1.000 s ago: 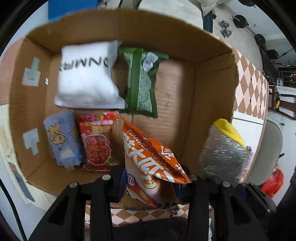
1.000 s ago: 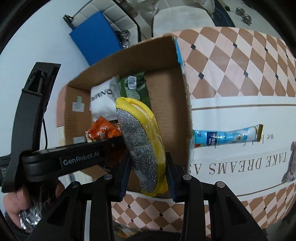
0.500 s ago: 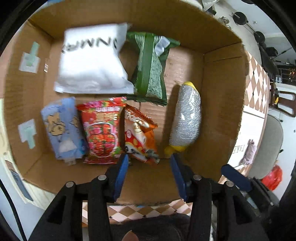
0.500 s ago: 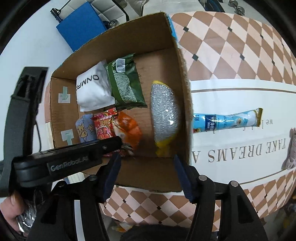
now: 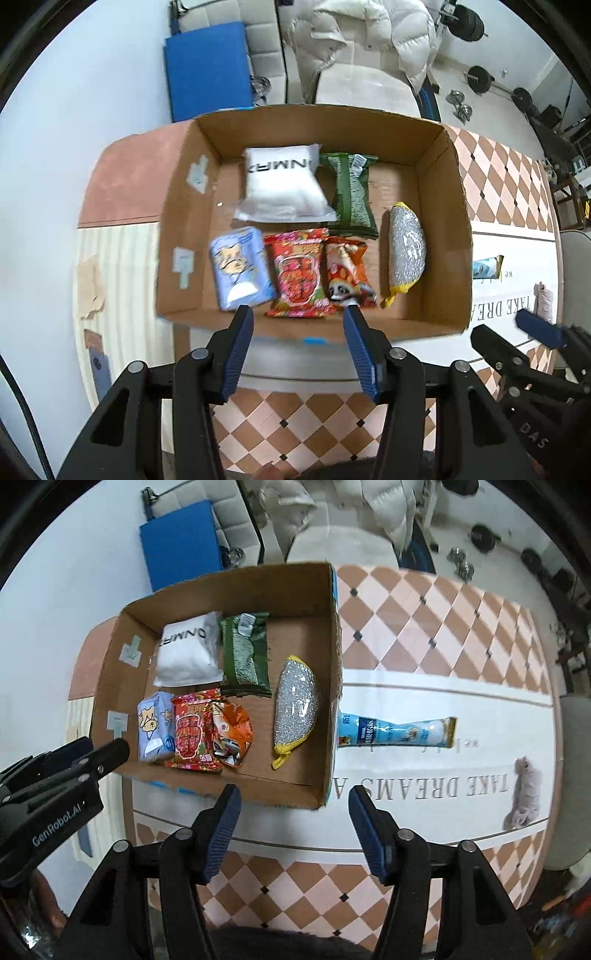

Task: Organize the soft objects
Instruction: 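Lower both items into the box and open both tools, then grasp the blue tube snack with the left tool while the right grasps the lilac towel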

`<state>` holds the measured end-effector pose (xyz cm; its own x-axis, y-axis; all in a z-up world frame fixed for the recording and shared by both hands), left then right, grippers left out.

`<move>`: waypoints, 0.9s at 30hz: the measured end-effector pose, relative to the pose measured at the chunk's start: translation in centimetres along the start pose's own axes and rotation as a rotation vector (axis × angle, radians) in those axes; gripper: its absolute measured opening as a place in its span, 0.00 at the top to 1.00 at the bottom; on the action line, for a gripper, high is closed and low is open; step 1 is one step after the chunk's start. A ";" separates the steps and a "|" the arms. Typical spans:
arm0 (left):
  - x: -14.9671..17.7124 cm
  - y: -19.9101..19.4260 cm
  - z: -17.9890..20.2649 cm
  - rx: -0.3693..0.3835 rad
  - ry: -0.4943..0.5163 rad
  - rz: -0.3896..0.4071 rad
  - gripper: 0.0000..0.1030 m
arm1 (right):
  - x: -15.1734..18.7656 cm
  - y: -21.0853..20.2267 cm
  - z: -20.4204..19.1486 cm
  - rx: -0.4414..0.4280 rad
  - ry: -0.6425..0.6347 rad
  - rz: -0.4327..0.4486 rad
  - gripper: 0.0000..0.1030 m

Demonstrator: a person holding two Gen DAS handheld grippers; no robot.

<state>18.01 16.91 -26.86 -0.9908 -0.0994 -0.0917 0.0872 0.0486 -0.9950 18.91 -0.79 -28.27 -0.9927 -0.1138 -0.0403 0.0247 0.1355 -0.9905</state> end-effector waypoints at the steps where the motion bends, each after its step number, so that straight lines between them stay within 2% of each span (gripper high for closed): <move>1: 0.5 -0.3 0.0 0.000 -0.009 0.016 0.44 | 0.6 -0.8 -0.2 -0.001 -0.011 0.021 0.31; 3: 1.2 -1.2 -0.1 -0.008 -0.030 0.063 0.28 | 1.4 -1.8 -0.6 0.001 -0.022 0.045 0.27; 4: 1.4 -1.8 -0.2 -0.012 -0.034 0.081 0.24 | 1.9 -2.4 -0.8 0.002 -0.030 0.061 0.26; 6: 2.1 -3.3 -0.8 -0.030 -0.037 0.119 0.07 | 2.5 -3.3 -1.1 0.005 -0.042 0.086 0.17; 8: 2.4 -4.0 -0.9 -0.024 -0.045 0.137 0.06 | 3.0 -4.4 -1.6 0.024 -0.065 0.124 0.07; 12: 3.4 -5.5 -1.0 -0.027 -0.048 0.169 0.06 | 3.6 -6.6 -2.3 0.022 -0.083 0.172 0.06; 15: 3.8 -6.3 -1.2 -0.026 -0.066 0.185 0.06 | 3.8 -7.8 -2.4 0.025 -0.085 0.204 0.00; 23: 3.7 -8.5 -0.4 -0.032 -0.077 0.216 0.06 | 4.2 -9.5 -1.5 -0.033 -0.069 0.224 0.00; 27: 2.1 -9.5 2.7 -0.078 0.022 0.256 0.06 | 4.1 -9.9 0.6 -0.090 -0.025 0.219 0.00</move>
Point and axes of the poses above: each gripper's, at about its wrist camera, not at the fingertips, and y roughly the way its jaws point, z to its right, x to its underside, the point moved 4 cm from there along y, roughly the way its jaws point, and after that the axes turned 5 degrees about -z, right-handed, at the moved point
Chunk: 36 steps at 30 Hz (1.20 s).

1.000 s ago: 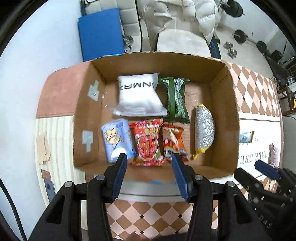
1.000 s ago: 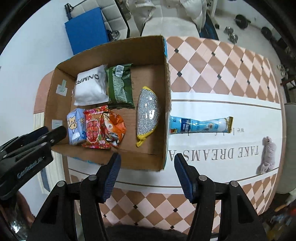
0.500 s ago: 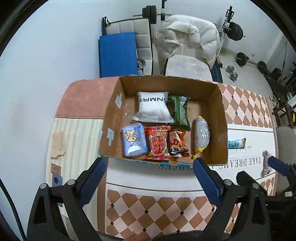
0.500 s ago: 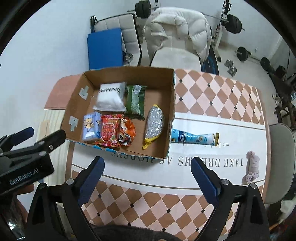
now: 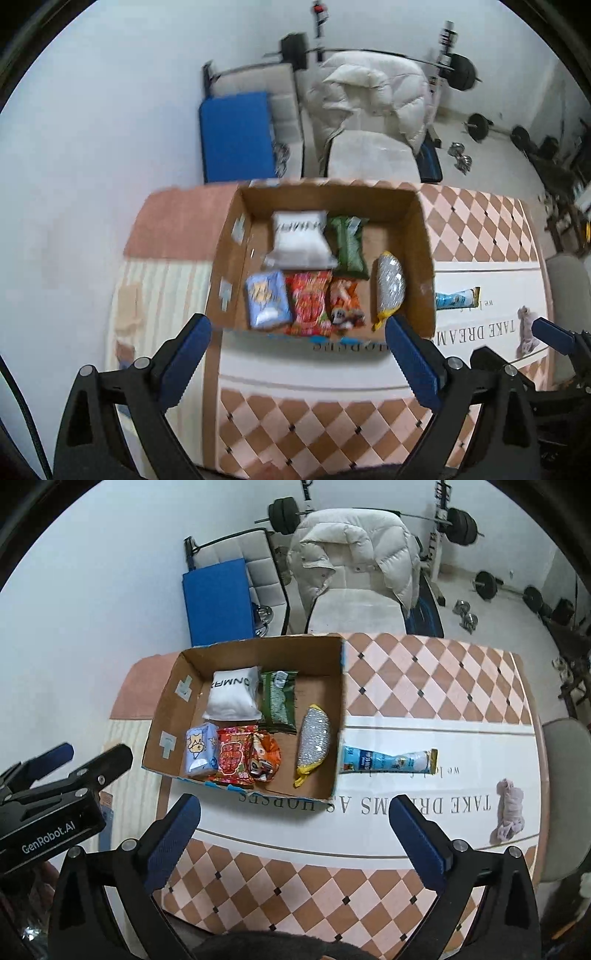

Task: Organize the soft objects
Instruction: 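Grasp the blue tube snack with the left tool while the right grasps the lilac towel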

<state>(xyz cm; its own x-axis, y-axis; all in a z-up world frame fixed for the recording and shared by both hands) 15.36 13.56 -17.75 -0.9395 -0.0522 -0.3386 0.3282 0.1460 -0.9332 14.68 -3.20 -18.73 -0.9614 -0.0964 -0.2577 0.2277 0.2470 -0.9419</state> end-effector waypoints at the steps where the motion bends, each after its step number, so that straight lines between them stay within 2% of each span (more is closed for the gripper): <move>1: -0.6 0.0 1.1 -0.006 0.041 0.004 0.06 | -0.1 -0.2 1.0 -0.016 0.025 0.001 0.00; 4: -2.7 0.8 6.6 -0.013 0.225 0.021 0.06 | 0.1 -0.5 4.8 -0.002 0.093 0.001 0.00; 5: -3.5 1.5 9.6 -0.030 0.329 0.024 0.06 | 0.4 -0.6 6.8 0.007 0.132 -0.004 0.00; 7: -4.4 3.0 13.6 -0.038 0.468 0.017 0.06 | 0.8 -0.3 10.5 0.035 0.190 -0.028 0.00; 11: -4.5 9.0 23.3 -0.052 0.794 -0.114 0.06 | 2.3 1.3 19.5 0.104 0.314 -0.102 0.00; 15: -2.6 14.3 29.6 -0.080 1.013 -0.208 0.06 | 4.1 4.3 27.4 0.139 0.428 -0.181 0.00; 18: -0.8 19.0 32.4 -0.099 1.104 -0.325 0.06 | 5.3 6.7 31.9 0.155 0.488 -0.238 0.00; 22: 0.6 24.5 33.6 -0.117 1.116 -0.454 0.09 | 6.3 9.9 36.7 0.154 0.545 -0.297 0.00; 27: 1.7 28.5 34.4 -0.102 1.038 -0.564 0.39 | 6.6 12.7 40.0 0.157 0.565 -0.352 0.00; 28: 1.4 28.5 34.4 -0.087 1.008 -0.584 0.41 | 6.6 12.9 40.2 0.160 0.565 -0.360 0.00; 29: 1.0 28.4 34.5 -0.045 0.948 -0.616 0.58 | 6.6 13.3 40.6 0.161 0.565 -0.370 0.00; 30: 0.4 28.3 34.6 -0.015 0.897 -0.637 0.66 | 6.5 13.5 41.0 0.158 0.567 -0.373 0.00; 32: -0.8 28.2 34.6 0.025 0.804 -0.653 0.67 | 6.5 13.9 41.8 0.145 0.583 -0.375 0.00; 34: -2.8 28.4 34.2 0.085 0.646 -0.672 0.69 | 6.3 14.3 42.6 0.125 0.608 -0.373 0.00; 36: -4.8 28.9 33.0 0.169 0.440 -0.719 0.69 | 6.2 14.7 43.3 0.110 0.627 -0.374 0.00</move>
Point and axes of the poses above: each gripper's, at about its wrist camera, not at the fingertips, and y roughly the way its jaws point, z to its right, x to its underside, the point moved 4 cm from there along y, roughly the way its jaws point, and after that the axes turned 5 degrees about -z, right-handed, at the moved point
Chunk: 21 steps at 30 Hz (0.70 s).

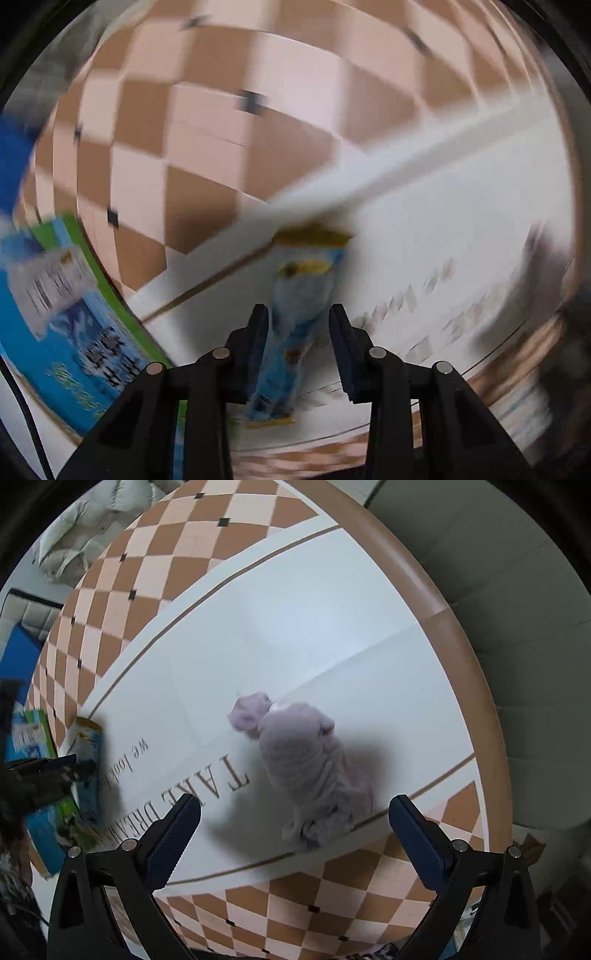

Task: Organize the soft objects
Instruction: 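Grasp the blue tube snack with the left tool while the right grasps the lilac towel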

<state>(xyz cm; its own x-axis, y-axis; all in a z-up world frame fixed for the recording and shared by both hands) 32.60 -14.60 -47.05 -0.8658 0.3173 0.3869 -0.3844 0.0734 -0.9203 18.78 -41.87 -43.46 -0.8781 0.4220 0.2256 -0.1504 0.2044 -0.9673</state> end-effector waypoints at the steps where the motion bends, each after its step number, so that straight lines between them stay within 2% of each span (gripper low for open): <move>1: -0.2 -0.1 -0.5 0.033 -0.032 -0.002 0.69 | -0.2 0.2 0.1 -0.006 0.004 -0.003 0.00; 2: -0.3 -0.3 -1.0 0.084 -0.063 -0.005 0.69 | -0.5 0.3 0.2 -0.014 0.007 -0.005 0.00; 3: -0.3 -0.3 -1.2 0.103 -0.071 -0.011 0.68 | -0.7 0.4 0.3 -0.020 0.008 -0.008 0.00; 5: 0.3 -0.3 -1.1 0.101 -0.053 -0.018 0.64 | -1.1 0.6 0.3 -0.033 0.001 -0.017 0.00; 6: 0.8 -0.2 -0.9 0.090 -0.025 -0.026 0.61 | -1.2 0.8 0.2 -0.037 -0.004 -0.022 0.00; 9: 2.6 0.8 0.1 0.029 0.048 -0.049 0.61 | -1.1 1.2 0.1 -0.022 -0.029 -0.032 0.00; 14: 4.3 3.8 1.3 -0.031 0.093 -0.107 0.61 | -1.3 2.8 -0.6 0.002 -0.053 -0.068 0.00; 16: 4.8 4.6 1.4 -0.056 0.104 -0.091 0.62 | -1.1 3.3 -0.5 0.014 -0.056 -0.076 0.00; 17: 5.3 4.6 1.8 -0.060 0.107 -0.071 0.67 | -0.9 3.7 -0.5 0.018 -0.059 -0.083 0.06; 18: 5.6 4.7 1.9 -0.053 0.103 -0.070 0.77 | -1.0 4.0 -0.7 0.024 -0.059 -0.085 0.22; 19: 6.6 5.1 2.3 -0.054 0.095 -0.062 0.80 | -0.8 4.3 -0.7 0.038 -0.055 -0.087 0.33; 20: 7.2 5.1 2.5 -0.056 0.081 -0.040 0.82 | -0.6 4.6 -0.6 0.065 -0.048 -0.089 0.52; 21: 7.5 4.8 2.6 -0.069 0.069 -0.011 0.84 | -0.4 4.5 -0.6 0.082 -0.046 -0.073 0.64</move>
Point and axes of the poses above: each gripper's, at about its wrist camera, not at the fingertips, and y roughly the way its jaws point, z to its right, x to its underside, the point moved 4 cm from there along y, roughly the way its jaws point, and after that the axes turned 5 degrees about -z, right-handed, at the moved point
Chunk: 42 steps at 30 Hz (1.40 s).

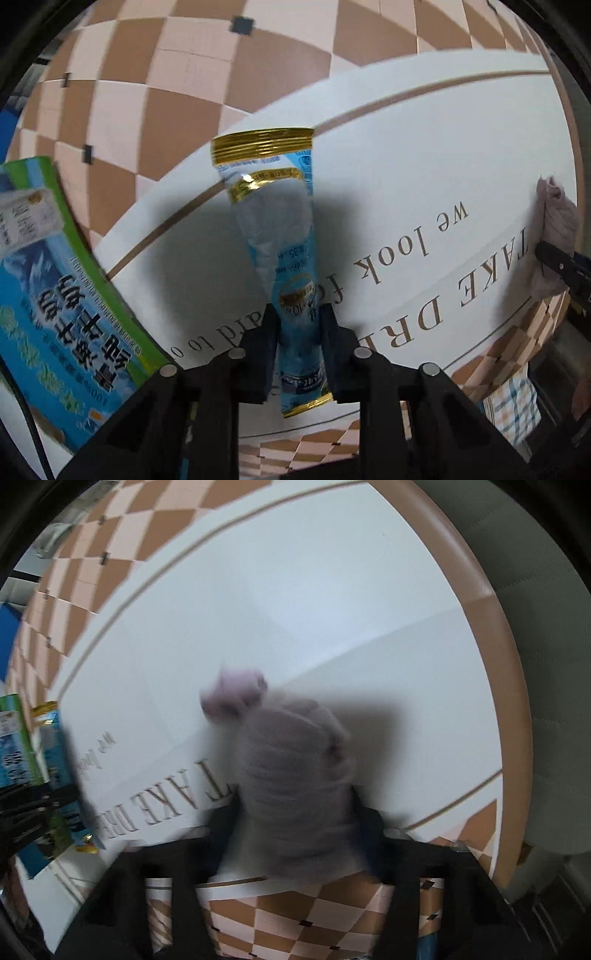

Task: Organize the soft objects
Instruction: 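Grasp the blue tube snack with the left tool while the right grasps the lilac towel, then carry both items into the box and release them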

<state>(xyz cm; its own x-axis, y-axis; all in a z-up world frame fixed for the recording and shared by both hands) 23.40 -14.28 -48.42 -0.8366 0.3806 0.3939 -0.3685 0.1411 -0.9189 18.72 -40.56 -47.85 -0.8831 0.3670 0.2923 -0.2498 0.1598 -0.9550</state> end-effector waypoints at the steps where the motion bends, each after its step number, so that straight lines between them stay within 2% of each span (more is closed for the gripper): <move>1: 0.3 -0.4 0.3 -0.016 -0.007 0.028 0.84 | 0.2 -0.1 -0.1 -0.011 0.002 0.007 0.65; 4: 1.6 -1.4 0.5 -0.006 -0.027 0.085 0.85 | 1.3 -0.3 -0.8 -0.029 0.007 0.007 0.68; 8: 4.1 -3.7 0.5 0.082 -0.052 0.144 0.85 | 2.9 -2.3 -2.9 -0.065 -0.034 0.040 0.69; 12: 6.6 -6.5 0.3 0.143 -0.084 0.218 0.85 | 5.0 -5.6 -7.2 -0.127 -0.110 0.098 0.69; 15: 8.2 -9.1 -0.6 0.183 -0.115 0.279 0.91 | 6.3 -8.9 -11.6 -0.174 -0.187 0.140 0.69; 17: 9.7 -10.7 -2.0 0.203 -0.129 0.321 0.91 | 5.8 -11.8 -14.9 -0.191 -0.239 0.168 0.69; 18: 8.4 -12.3 -5.1 0.209 -0.141 0.339 0.91 | 6.2 -12.7 -16.2 -0.194 -0.263 0.184 0.69; 19: 9.0 -12.8 -5.9 0.215 -0.147 0.352 0.91 | 6.6 -13.5 -17.3 -0.195 -0.279 0.193 0.69; 20: 7.6 -14.1 -7.8 0.225 -0.152 0.353 0.91 | 7.0 -14.4 -18.9 -0.196 -0.311 0.205 0.69; 22: 7.6 -14.5 -9.9 0.252 -0.174 0.350 0.90 | 7.5 -15.5 -21.3 -0.187 -0.349 0.225 0.69; 25: 7.5 -12.9 -10.9 0.305 -0.190 0.273 0.77 | 7.5 -15.5 -22.7 -0.148 -0.355 0.248 0.69; 27: 7.0 -11.6 -10.3 0.353 -0.169 0.231 0.63 | 7.0 -14.5 -22.1 -0.138 -0.340 0.243 0.69; 29: 6.7 -10.4 -9.3 0.348 -0.166 0.189 0.55 | 6.8 -13.4 -20.8 -0.130 -0.306 0.227 0.69; 32: 5.4 -7.4 -6.8 0.356 -0.143 0.098 0.55 | 6.7 -11.1 -17.3 -0.112 -0.256 0.199 0.69; 36: 3.3 -3.3 -3.7 0.270 -0.097 0.001 0.55 | 6.7 -9.2 -13.8 -0.097 -0.192 0.177 0.69; 38: 2.8 -1.6 -2.7 0.228 -0.083 -0.031 0.55 | 6.8 -8.6 -11.9 -0.095 -0.156 0.173 0.69; 41: 2.3 -0.4 -2.0 0.141 -0.057 -0.025 0.56 | 6.9 -8.3 -10.1 -0.102 -0.123 0.170 0.69; 42: 2.2 -0.1 -1.9 0.144 -0.062 -0.027 0.64 | 6.9 -8.3 -9.7 -0.103 -0.117 0.172 0.69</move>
<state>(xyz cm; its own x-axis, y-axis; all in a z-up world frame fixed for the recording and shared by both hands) 22.35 -11.70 -47.52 -0.8475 0.3202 0.4234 -0.4418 0.0168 -0.8969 18.56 -30.45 -37.45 -0.9506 0.2892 0.1124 -0.0550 0.1994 -0.9784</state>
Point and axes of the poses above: each gripper's, at about its wrist camera, not at the fingertips, and y roughly the way its jaws point, z to its right, x to its underside, the point moved 4 cm from there along y, roughly the way its jaws point, and after that the axes turned 5 degrees about -z, right-handed, at the moved point
